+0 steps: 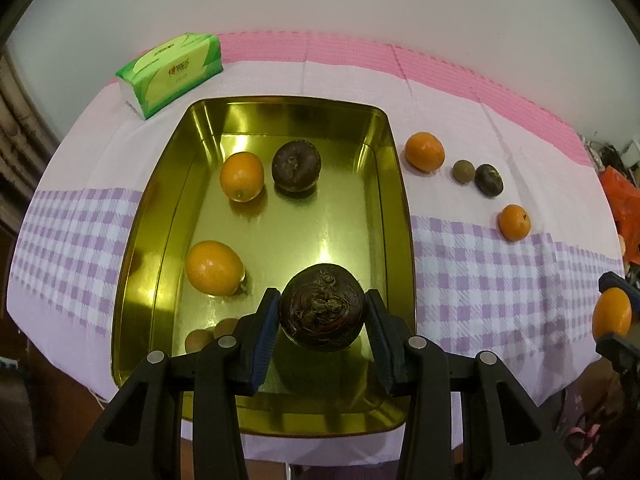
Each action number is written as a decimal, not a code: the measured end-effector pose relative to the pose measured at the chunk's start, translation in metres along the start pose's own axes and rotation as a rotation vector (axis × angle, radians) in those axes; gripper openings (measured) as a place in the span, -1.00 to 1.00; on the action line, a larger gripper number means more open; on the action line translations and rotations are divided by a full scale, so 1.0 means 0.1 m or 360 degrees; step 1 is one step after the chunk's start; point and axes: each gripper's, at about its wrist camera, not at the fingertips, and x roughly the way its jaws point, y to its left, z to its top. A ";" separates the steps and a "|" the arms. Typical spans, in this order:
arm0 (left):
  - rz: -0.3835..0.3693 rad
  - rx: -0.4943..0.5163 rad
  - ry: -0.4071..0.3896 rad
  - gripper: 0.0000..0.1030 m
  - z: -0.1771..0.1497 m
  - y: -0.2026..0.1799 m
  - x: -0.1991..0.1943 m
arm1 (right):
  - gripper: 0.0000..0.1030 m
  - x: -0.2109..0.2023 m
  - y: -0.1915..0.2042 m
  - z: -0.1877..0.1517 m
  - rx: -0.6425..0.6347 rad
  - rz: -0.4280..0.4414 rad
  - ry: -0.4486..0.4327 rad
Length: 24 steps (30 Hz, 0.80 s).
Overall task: Organize fruits
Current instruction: 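Lower the dark brown fruit into the tin and open the left gripper while the right holds the tangerine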
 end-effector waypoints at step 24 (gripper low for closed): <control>0.0037 -0.0016 -0.0030 -0.14 -0.18 -0.04 -0.22 | -0.20 -0.08 0.19 0.04 -0.0059 -0.0026 0.0001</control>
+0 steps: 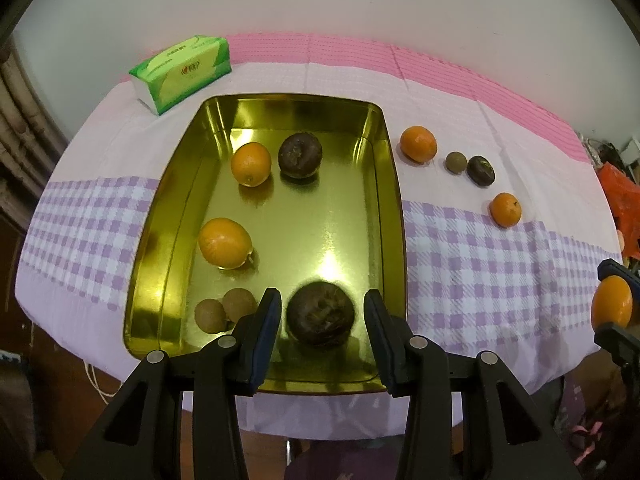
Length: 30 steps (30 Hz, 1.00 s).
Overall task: Organize fruits
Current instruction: 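Lower the dark brown fruit into the tin and open the left gripper while the right holds the tangerine, then carry the tangerine into the gold tin and open the right gripper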
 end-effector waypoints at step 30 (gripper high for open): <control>0.0347 -0.0383 -0.0251 0.38 -0.19 0.65 -0.57 | -0.20 0.35 0.37 0.57 -0.0177 0.0127 -0.0007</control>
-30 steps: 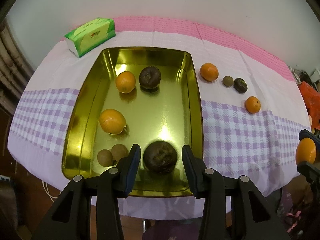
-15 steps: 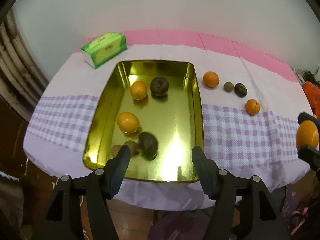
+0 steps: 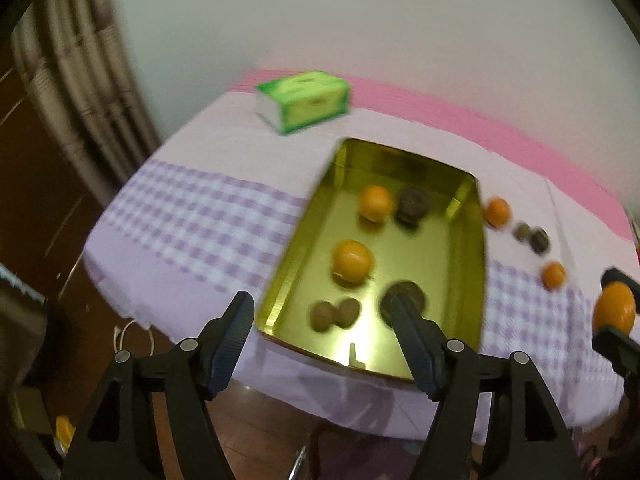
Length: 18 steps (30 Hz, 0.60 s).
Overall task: Organize fruits
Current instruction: 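Carry the tangerine into the gold tin and open the right gripper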
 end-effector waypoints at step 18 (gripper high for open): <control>0.0196 0.0013 -0.0027 0.52 0.02 0.07 0.14 | -0.20 1.10 -0.10 0.37 0.0066 0.0120 0.0199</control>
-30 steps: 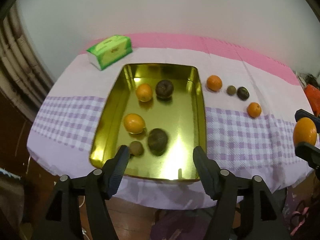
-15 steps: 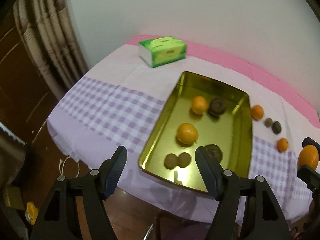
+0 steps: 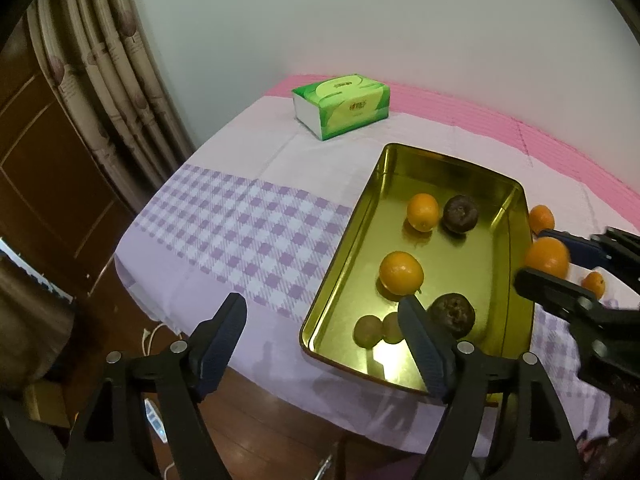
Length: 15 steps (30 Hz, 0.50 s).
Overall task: Organize fruits
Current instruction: 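Carry the tangerine into the gold tin and open the right gripper, then withdraw both grippers from the tin toward the fruits left on the cloth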
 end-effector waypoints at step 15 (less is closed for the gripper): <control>-0.0015 -0.0001 0.0050 0.55 0.01 0.00 0.07 | -0.19 0.48 -0.10 0.15 0.0085 0.0001 0.0119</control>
